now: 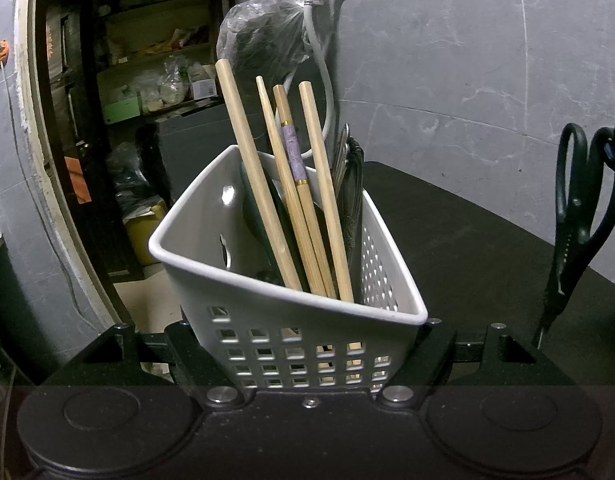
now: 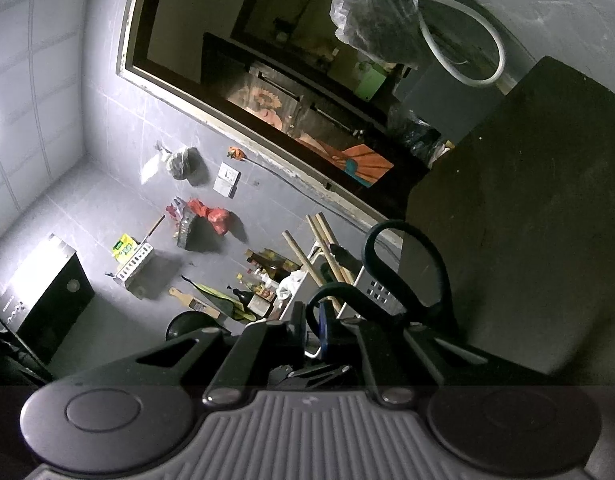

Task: Organize utensils

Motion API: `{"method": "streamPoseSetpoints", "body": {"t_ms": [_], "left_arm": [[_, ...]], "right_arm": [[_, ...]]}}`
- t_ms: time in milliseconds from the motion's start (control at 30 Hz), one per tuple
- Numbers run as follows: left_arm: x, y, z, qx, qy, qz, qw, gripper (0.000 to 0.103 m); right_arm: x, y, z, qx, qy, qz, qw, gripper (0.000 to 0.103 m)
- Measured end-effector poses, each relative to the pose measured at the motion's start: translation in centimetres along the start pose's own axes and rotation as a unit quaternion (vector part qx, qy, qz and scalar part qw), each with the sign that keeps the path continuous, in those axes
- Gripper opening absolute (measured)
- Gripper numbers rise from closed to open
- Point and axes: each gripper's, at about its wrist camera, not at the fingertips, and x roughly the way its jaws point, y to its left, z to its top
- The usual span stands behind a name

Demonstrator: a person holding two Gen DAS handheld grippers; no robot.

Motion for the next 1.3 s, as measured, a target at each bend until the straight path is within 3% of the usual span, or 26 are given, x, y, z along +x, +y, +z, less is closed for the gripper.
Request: {"method": "streamPoseSetpoints", "body": {"t_ms": [433, 633, 900, 1300], "left_arm": [[0.2, 0.3, 0.0, 0.017, -0.002, -0.015, 0.9998, 0.078], [0.1, 0.5, -0.1, 0.033, -0.005, -0.029, 0.9990, 0.078], [-0.2, 0.6, -0.4, 0.051, -0.010, -0.045, 0.9976, 0.078], [-0.4, 0.4, -0.4, 0.069, -0.014, -0.054, 0.9961, 0.078]], "right_arm": [[-0.5, 0.4, -1.6, 0.006, -0.015, 0.001, 1.000, 0.010], [-0.8, 0.8, -2.9, 0.009, -0.040, -0.001, 0.999, 0.015], [-0.8, 1.1, -4.2, 0.015, -0.075, 0.007, 0.997, 0.031], [-0.6, -0.3, -6.1, 0.047, -0.131, 0.015, 0.990, 0.032]]}}
